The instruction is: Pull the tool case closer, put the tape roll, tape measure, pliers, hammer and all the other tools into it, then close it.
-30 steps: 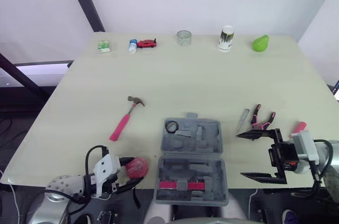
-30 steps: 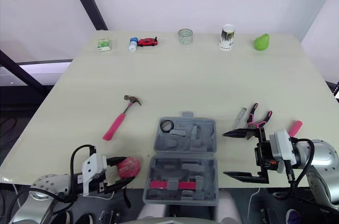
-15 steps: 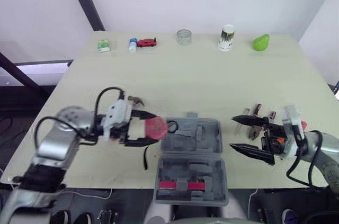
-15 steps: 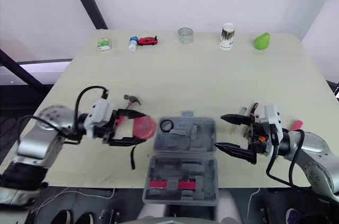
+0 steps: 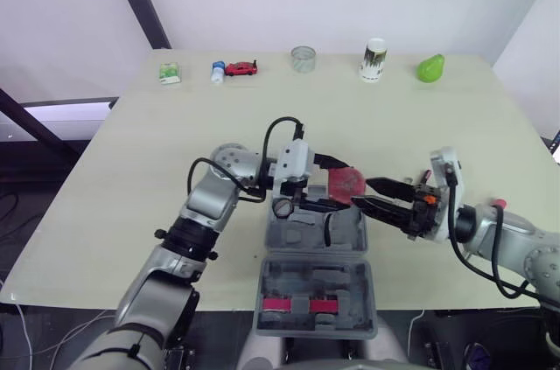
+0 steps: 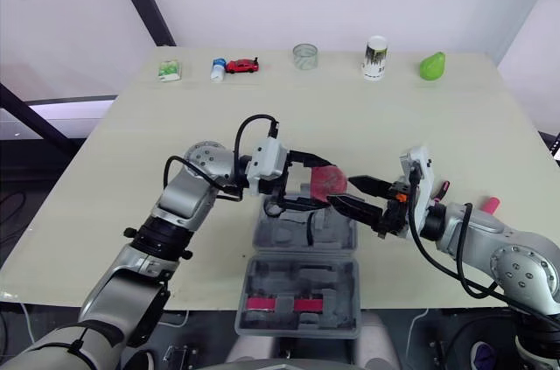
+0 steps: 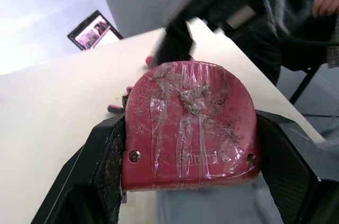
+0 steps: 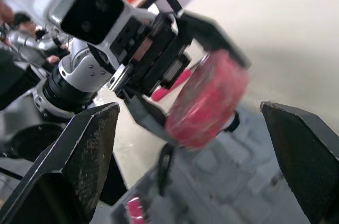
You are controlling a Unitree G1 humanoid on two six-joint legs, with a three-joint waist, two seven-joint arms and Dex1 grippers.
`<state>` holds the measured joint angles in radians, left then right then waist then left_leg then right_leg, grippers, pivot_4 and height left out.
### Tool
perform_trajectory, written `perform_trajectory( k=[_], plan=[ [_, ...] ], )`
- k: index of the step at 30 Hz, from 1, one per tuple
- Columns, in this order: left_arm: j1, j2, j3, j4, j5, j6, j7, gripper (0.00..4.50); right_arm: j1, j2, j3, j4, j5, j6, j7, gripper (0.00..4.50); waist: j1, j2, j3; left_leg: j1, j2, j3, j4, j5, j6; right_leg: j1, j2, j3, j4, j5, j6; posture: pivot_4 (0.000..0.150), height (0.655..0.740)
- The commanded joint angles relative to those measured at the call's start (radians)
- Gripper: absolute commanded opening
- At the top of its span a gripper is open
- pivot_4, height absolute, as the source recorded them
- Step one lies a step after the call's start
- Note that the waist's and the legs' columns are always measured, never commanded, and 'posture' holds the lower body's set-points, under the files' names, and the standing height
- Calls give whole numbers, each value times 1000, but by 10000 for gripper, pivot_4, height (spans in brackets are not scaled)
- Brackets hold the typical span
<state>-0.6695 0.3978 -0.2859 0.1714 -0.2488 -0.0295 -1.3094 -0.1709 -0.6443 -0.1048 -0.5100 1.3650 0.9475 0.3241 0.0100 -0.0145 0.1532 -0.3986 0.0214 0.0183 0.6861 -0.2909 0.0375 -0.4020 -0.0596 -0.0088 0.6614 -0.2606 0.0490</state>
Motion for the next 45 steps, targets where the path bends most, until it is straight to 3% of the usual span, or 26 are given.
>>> perform_trajectory(
  k=[1, 4, 7, 13, 14, 19, 20, 21, 26, 32, 37, 45],
  plan=[
    [-19, -22, -8, 11, 18, -48, 7, 29906, -20, 1, -5, -6, 171, 32, -140, 45000, 0, 0, 0, 0, 0, 0, 0, 0, 0, 0, 0, 0, 0, 0, 0, 1500, 7400],
    [-21, -35, -9, 25, 25, -69, 1, 29906, -29, -4, 13, 14, 272, 34, -243, 45000, 2, 0, 0, 0, 0, 0, 0, 0, 0, 0, 0, 0, 0, 0, 0, 1500, 7400],
    [-18, -37, -17, 40, 37, -94, -12, 29906, -49, -9, 28, 54, 362, 24, -334, 36828, 1, 0, 0, 0, 0, 0, 0, 0, 0, 0, 0, 0, 0, 0, 0, 1500, 7400],
    [-14, -51, -22, 49, 47, -117, -10, 29906, -64, -32, 58, 86, 439, 29, -413, 8040, 2, 0, 0, 0, 0, 0, 0, 0, 0, 0, 0, 0, 0, 0, 0, 1500, 7400],
    [-10, -54, -22, 47, 47, -119, -8, 29906, -63, -36, 62, 88, 449, 29, -419, 5272, 2, 0, 0, 0, 0, 0, 0, 0, 0, 0, 0, 0, 0, 0, 0, 1500, 7400],
    [10, -50, -12, 31, 34, -106, -9, 29906, -56, -48, 65, 97, 482, 22, -436, 5270, 2, 0, 0, 0, 0, 0, 0, 0, 0, 0, 0, 0, 0, 0, 1, 1500, 7400],
    [14, -44, -7, 22, 19, -87, -20, 40294, -52, -53, 60, 101, 486, 21, -436, 5270, 1, 0, 0, 0, 0, 0, 0, 0, 0, 0, 0, 0, 0, 0, 1, 1500, 7400],
    [18, -37, -3, 14, 9, -74, -28, 44518, -47, -58, 55, 105, 488, 20, -434, 5257, 1, 0, 0, 0, 1, 0, 0, 0, 0, 0, 0, 0, 0, 0, 1, 1500, 7400],
    [49, 18, 35, -38, -73, 8, -78, 45000, 15, -120, 1, 122, 461, 38, -360, 5257, 2, 0, 0, -1, 1, 0, 0, 0, 0, 0, 0, 0, 0, 0, 0, 1500, 7400],
    [154, 212, 104, -164, -211, 150, -226, 45000, 239, -222, -85, 187, 300, 82, -188, 5256, 2, 0, 0, -1, 1, 0, -1, 0, 1, 0, 0, 0, -1, 0, 0, 1500, 7400],
    [245, 332, 160, -260, -271, 194, -281, 45000, 345, -224, -90, 249, 156, 93, -61, 5256, 2, 0, 0, 0, 1, 1, 0, 0, 1, 0, 0, 1, -1, 0, 1, 1500, 7400],
    [367, 455, 214, -390, -326, 229, -272, 45000, 350, -162, -63, 291, 38, 116, 6, 5256, 3, 0, 0, 1, 2, 1, 0, 0, 1, 0, 1, 2, 0, 0, 1, 1500, 7400]
  ],
)
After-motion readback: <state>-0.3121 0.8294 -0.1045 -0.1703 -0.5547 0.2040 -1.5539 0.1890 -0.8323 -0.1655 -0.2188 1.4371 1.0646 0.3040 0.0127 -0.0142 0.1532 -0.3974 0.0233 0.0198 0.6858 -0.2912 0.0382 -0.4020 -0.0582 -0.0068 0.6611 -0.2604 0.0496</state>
